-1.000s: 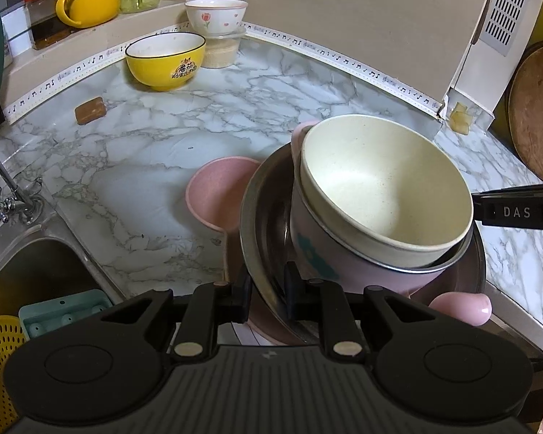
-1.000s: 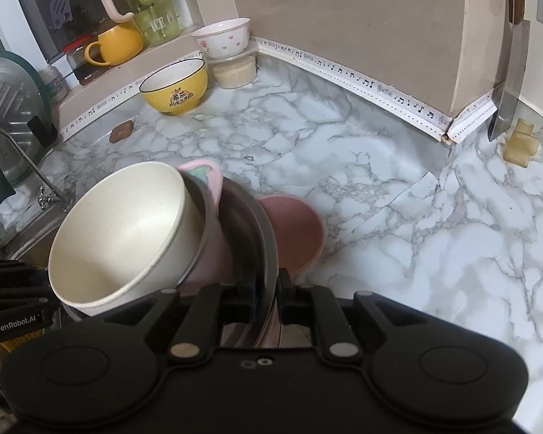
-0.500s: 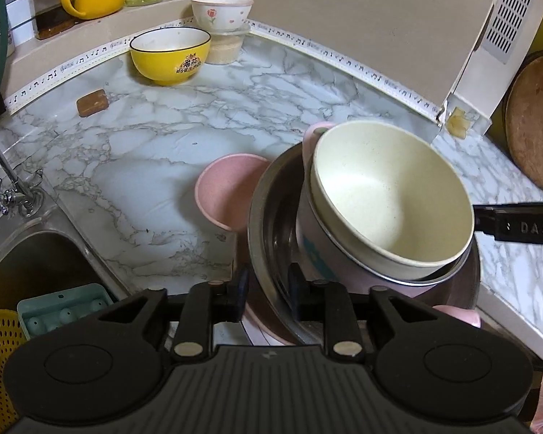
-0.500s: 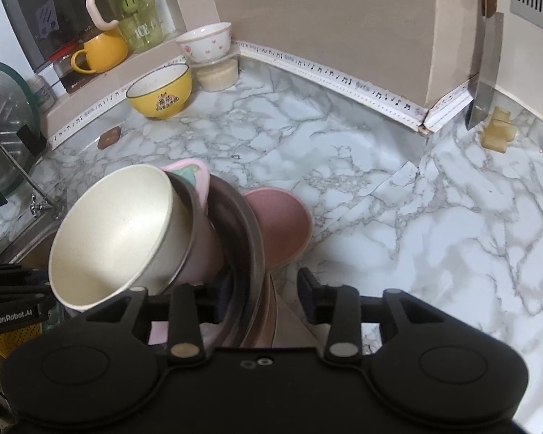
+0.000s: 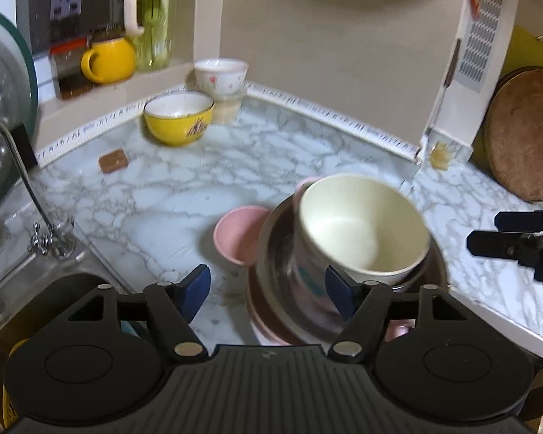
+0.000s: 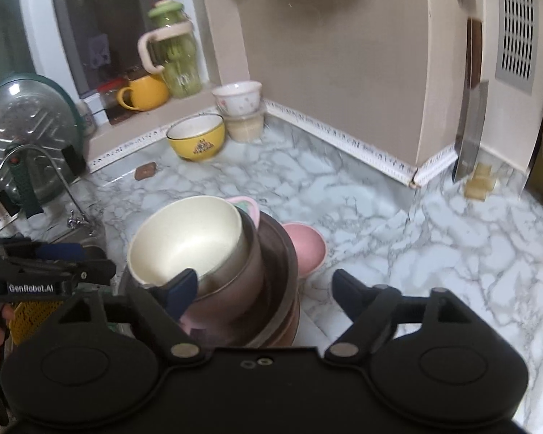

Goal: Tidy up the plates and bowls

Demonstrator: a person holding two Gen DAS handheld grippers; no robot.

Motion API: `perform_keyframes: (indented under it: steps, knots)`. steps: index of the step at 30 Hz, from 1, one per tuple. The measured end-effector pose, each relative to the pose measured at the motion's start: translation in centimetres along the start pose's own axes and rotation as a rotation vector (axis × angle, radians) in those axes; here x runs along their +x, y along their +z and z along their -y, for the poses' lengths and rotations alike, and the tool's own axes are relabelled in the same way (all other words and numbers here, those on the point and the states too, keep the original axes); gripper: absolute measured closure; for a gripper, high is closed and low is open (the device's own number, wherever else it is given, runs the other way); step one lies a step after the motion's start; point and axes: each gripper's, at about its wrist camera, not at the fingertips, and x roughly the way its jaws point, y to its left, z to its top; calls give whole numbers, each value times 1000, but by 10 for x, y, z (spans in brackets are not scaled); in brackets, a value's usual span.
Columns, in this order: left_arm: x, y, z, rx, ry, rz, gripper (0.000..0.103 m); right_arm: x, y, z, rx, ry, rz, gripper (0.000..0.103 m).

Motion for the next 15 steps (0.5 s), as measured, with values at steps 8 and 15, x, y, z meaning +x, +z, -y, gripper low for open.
perform_keyframes:
  steps: [8, 15]
  knots:
    - [-25, -1, 22, 36, -25, 42, 24, -31, -13, -14, -18, -22, 95, 1]
    - [-41, -13, 39, 63, -55, 72, 16, -51, -29, -27, -39, -45, 165, 0]
